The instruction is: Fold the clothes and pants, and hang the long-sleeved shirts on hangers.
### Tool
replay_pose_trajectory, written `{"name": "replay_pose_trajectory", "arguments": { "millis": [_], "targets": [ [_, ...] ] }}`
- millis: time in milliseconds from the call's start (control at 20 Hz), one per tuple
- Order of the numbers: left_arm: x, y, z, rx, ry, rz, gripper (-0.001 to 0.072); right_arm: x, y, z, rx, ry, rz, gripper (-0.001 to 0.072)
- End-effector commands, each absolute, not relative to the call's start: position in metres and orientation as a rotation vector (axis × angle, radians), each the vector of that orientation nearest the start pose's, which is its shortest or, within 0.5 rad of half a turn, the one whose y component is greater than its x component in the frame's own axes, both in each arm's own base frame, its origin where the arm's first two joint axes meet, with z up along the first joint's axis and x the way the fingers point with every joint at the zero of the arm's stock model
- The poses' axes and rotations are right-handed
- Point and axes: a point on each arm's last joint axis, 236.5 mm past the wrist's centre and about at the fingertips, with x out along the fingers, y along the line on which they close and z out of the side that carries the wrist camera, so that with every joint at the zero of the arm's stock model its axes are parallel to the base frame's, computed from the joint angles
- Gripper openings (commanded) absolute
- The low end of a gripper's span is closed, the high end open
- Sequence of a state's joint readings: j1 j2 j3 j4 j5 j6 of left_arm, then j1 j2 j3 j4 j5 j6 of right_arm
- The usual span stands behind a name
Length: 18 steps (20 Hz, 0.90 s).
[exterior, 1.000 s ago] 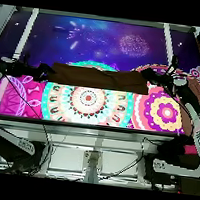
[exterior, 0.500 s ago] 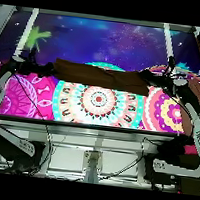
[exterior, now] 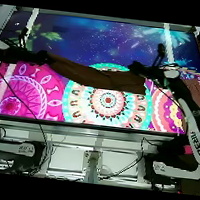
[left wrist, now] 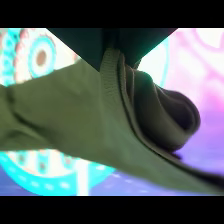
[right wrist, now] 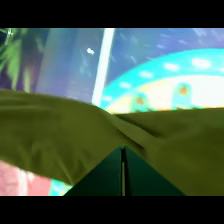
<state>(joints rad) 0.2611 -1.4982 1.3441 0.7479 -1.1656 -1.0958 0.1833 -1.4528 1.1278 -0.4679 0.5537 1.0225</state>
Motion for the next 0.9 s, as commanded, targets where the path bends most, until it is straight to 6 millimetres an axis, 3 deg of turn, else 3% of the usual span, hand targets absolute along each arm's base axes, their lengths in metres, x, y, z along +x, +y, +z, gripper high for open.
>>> {"name": "replay_pose_trajectory", "arguments": {
  "millis": [0,150,350,550,850],
  "targets": [
    [0.437,-0.055,0.096,-0.442,0.989,-0.535,0.0019,0.488,0.277,0.062,0.544,0.697,0.529,0.0014],
    [0.429,-0.057,0.122,-0.409,0.939,-0.542,0.0019,0.46,0.351,0.031,0.602,0.814,0.587,0.0013],
    [0.42,-0.061,0.143,-0.381,0.901,-0.551,0.0019,0.431,0.416,-0.021,0.738,1.015,0.576,0.0012],
    [0.419,-0.061,0.146,-0.376,0.893,-0.551,0.0019,0.405,0.44,-0.052,0.806,1.202,0.55,0.0011],
    [0.422,-0.064,0.151,-0.401,0.871,-0.562,0.0019,0.373,0.432,-0.097,0.692,1.347,0.447,0.0011]
  ]
}}
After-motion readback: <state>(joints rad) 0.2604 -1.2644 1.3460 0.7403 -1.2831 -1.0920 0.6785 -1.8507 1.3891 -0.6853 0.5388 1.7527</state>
